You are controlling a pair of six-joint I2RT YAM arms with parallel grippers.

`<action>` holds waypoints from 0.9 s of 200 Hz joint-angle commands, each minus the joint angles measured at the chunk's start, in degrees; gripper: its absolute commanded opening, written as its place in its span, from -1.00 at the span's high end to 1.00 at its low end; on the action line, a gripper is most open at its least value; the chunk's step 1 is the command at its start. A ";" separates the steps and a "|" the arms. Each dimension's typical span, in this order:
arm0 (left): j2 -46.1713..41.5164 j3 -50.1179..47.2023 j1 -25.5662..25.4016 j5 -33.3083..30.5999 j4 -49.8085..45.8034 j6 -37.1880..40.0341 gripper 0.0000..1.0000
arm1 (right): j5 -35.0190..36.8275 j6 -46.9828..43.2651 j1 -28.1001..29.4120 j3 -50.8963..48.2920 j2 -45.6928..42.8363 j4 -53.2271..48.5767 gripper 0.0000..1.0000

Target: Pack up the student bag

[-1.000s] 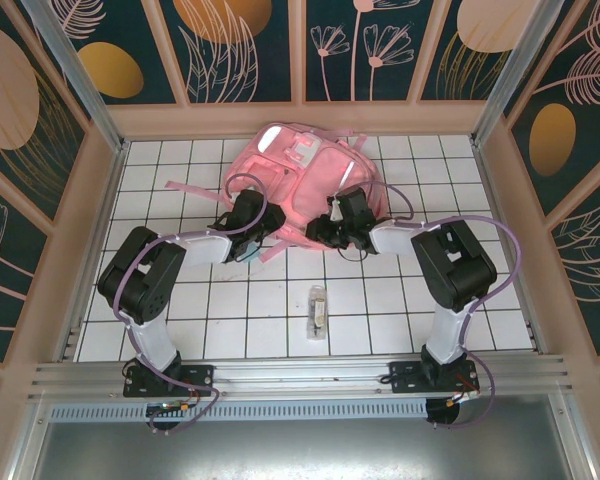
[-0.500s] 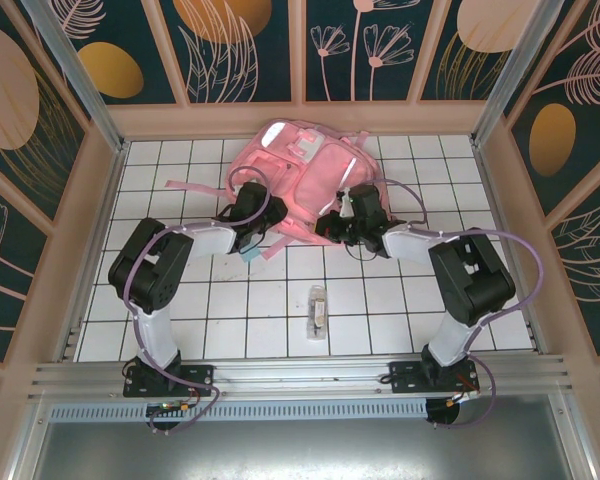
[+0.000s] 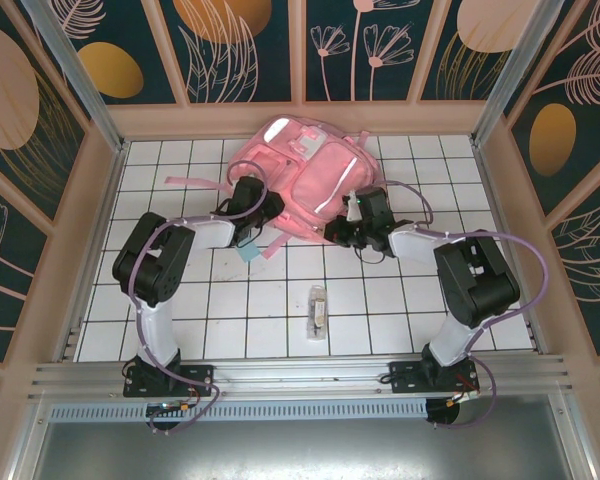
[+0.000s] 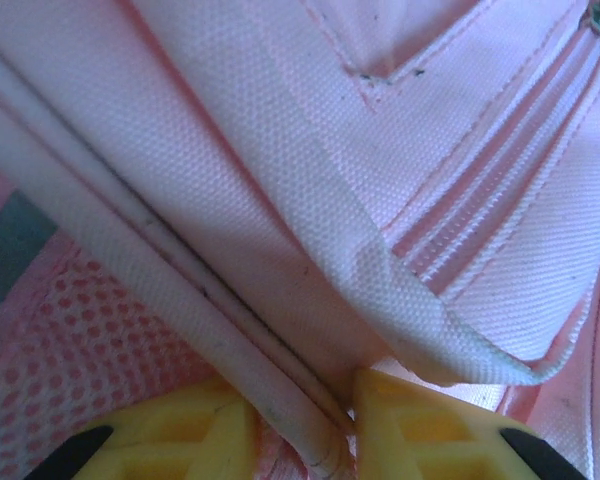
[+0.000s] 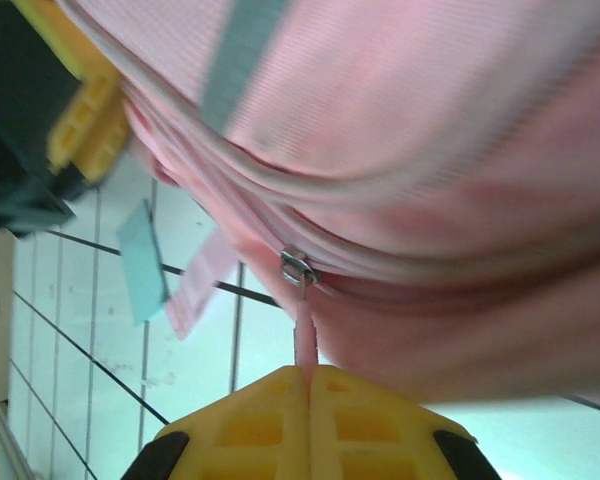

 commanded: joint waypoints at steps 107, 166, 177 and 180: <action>-7.90 -2.50 3.13 8.91 -2.78 -1.80 -0.49 | -1.80 -7.83 -6.60 3.69 -5.61 -10.53 1.00; -12.01 -9.76 -4.03 9.37 4.97 -11.28 -0.54 | 5.31 -11.40 -2.70 16.07 -0.82 -18.98 0.37; -10.63 -10.16 -4.53 9.02 6.46 -12.37 -0.52 | 6.38 -11.44 -2.41 18.71 1.52 -20.81 0.33; -10.30 -10.24 -4.68 9.06 6.80 -12.60 -0.51 | 6.80 -11.44 -2.33 19.57 2.29 -21.44 0.32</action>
